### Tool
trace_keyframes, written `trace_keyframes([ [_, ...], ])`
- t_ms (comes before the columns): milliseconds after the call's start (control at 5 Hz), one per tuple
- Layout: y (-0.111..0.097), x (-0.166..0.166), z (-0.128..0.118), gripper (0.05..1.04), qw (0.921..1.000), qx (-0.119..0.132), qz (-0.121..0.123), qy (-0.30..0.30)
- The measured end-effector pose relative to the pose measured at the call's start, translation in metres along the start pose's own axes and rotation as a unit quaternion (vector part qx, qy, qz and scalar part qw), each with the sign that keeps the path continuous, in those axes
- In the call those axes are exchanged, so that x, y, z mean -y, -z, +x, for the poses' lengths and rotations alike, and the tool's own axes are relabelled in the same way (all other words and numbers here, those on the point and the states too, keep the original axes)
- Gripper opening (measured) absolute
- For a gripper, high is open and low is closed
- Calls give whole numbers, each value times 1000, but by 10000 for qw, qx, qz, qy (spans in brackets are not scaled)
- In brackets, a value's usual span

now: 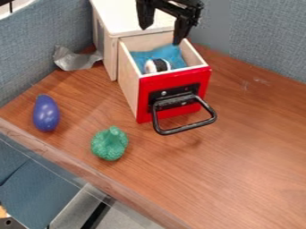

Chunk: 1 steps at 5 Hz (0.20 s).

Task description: Places roll inside the drawer

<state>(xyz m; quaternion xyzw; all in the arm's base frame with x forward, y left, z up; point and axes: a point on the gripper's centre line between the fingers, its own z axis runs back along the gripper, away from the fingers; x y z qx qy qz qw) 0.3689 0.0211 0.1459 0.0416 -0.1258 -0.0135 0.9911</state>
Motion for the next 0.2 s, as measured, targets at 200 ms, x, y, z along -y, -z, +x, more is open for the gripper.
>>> trace_keyframes([
  [200,-18,-2,-2,1000,10000,6,36,90],
])
